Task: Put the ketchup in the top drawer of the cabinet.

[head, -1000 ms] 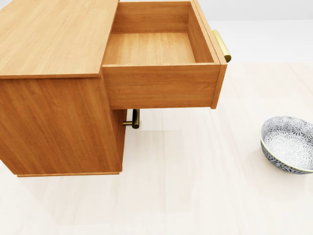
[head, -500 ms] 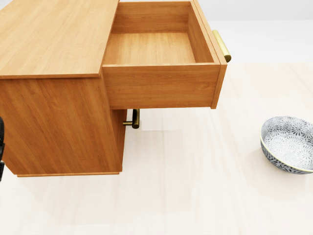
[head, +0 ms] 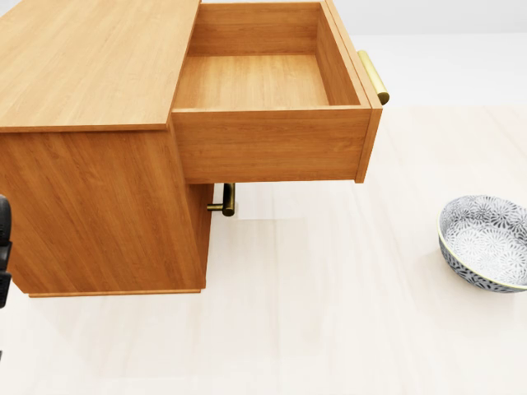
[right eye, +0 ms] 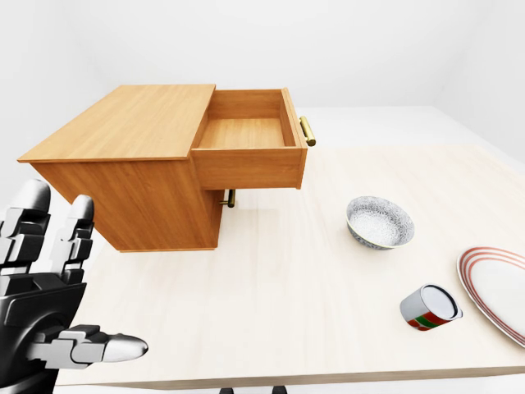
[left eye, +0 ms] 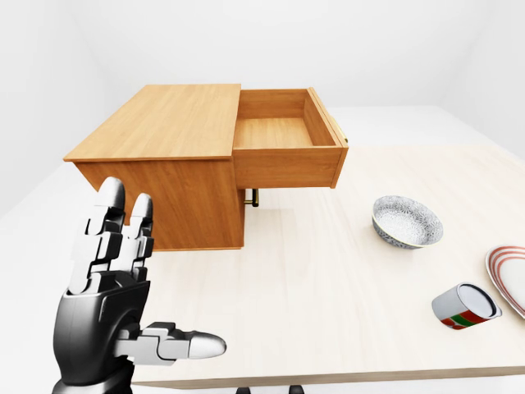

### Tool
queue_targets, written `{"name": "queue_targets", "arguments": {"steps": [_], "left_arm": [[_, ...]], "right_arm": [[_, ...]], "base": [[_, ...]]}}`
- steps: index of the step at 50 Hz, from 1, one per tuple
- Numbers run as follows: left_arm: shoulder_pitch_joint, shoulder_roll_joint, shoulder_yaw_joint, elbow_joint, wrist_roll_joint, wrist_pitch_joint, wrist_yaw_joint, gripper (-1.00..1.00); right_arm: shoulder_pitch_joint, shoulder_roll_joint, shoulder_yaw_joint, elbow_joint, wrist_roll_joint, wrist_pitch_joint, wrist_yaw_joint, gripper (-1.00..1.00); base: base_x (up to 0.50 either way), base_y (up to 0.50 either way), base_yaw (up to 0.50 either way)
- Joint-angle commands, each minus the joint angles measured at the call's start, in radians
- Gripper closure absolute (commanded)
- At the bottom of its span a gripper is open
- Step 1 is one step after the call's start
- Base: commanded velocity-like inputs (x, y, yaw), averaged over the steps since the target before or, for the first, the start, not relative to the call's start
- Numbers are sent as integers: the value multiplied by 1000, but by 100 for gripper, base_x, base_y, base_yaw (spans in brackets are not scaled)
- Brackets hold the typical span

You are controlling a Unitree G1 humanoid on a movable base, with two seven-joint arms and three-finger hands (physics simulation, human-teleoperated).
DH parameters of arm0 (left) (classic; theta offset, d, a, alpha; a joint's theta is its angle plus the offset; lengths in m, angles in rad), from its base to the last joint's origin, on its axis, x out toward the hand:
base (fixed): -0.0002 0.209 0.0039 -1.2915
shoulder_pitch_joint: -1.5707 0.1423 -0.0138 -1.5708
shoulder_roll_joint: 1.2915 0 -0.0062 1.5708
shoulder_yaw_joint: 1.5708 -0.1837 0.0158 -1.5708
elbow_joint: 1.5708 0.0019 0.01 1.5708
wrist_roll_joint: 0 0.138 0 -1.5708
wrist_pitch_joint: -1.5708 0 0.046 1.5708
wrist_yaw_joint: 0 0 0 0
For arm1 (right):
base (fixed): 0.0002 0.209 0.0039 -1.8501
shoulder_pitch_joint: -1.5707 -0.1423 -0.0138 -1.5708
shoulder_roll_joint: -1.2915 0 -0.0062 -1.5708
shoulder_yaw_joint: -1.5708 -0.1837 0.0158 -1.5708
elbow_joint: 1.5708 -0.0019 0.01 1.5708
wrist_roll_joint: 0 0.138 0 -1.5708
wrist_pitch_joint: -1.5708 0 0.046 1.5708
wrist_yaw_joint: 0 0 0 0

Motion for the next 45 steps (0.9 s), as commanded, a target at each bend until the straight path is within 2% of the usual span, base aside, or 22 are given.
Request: {"name": "queue_targets", "arguments": {"steps": [1,11,45], "left_arm": [[2,2,-6,3,2,0,3,-100],[-3,9,-17,16,11,0,12,-100],[0,18,-26,23,10,0,24,-100]], "right_arm": [[-12,-4,91,105,-38,0,0,-100],[-36,-15,195,154,-85,0,0,-100],[-37,-5,333,309,-154,0,0,-100]], "base": [[0,0,0],[0,0,0],[0,0,0]]}}
